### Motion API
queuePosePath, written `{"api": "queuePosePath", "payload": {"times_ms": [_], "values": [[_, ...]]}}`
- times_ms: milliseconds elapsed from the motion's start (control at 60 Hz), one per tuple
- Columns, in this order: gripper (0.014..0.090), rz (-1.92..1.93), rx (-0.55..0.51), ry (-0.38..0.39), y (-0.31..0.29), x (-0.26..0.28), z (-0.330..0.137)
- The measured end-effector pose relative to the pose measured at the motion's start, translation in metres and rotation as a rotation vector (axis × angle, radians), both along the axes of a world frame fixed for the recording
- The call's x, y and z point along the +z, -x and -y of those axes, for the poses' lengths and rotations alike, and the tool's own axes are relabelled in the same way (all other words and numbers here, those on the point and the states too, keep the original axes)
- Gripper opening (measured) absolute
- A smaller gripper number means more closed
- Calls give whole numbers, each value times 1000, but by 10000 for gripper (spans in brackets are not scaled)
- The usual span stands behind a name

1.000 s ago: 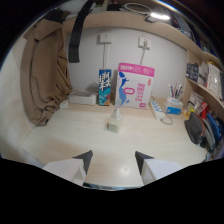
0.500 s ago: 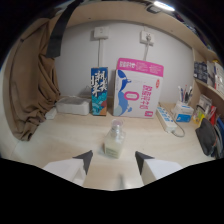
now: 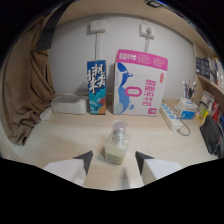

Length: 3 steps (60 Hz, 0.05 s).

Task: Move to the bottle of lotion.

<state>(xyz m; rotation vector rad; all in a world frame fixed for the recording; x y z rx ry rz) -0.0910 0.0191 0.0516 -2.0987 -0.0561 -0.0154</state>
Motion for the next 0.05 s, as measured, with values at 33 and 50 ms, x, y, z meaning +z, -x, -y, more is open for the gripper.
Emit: {"api": "queuePosePath", "payload": {"times_ms": [33, 50], "values": [[874, 0, -4, -3, 0, 0, -1], [873, 0, -7, -4, 0, 1, -1]]}}
